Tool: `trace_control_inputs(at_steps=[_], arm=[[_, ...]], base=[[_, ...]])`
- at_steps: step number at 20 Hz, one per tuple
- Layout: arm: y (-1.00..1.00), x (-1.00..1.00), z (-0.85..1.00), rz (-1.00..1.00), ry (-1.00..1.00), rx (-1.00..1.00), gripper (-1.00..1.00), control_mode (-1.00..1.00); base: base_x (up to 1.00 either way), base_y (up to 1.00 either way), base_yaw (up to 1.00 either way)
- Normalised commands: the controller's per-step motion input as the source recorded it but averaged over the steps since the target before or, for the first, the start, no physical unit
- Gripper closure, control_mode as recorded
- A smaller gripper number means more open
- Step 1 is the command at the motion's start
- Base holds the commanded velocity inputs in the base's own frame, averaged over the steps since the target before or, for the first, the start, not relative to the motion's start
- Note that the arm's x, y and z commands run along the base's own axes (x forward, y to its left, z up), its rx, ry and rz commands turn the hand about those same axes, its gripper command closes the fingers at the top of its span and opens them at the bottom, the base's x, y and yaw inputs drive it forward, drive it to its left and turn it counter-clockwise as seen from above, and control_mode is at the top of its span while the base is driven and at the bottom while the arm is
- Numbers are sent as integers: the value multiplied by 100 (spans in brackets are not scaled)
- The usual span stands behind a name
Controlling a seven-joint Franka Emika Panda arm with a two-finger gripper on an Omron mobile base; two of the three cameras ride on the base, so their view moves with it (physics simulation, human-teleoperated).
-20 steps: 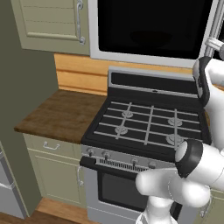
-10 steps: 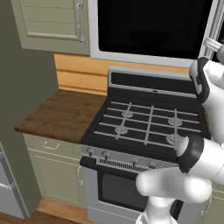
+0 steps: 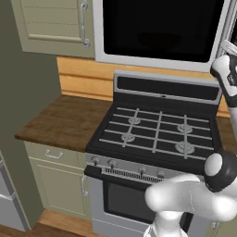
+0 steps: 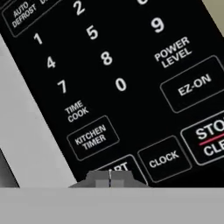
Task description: Pick the mushroom from the sink and place it in the bowl. Then pick the bowl and place it in the microwave. Then close the microwave door and press the start button.
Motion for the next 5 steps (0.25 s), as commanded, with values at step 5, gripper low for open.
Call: trace_control_inputs(at_steps=[5], arm=[[-5, 100, -64, 23, -2, 7, 100, -100]], base=[[0, 0, 0]])
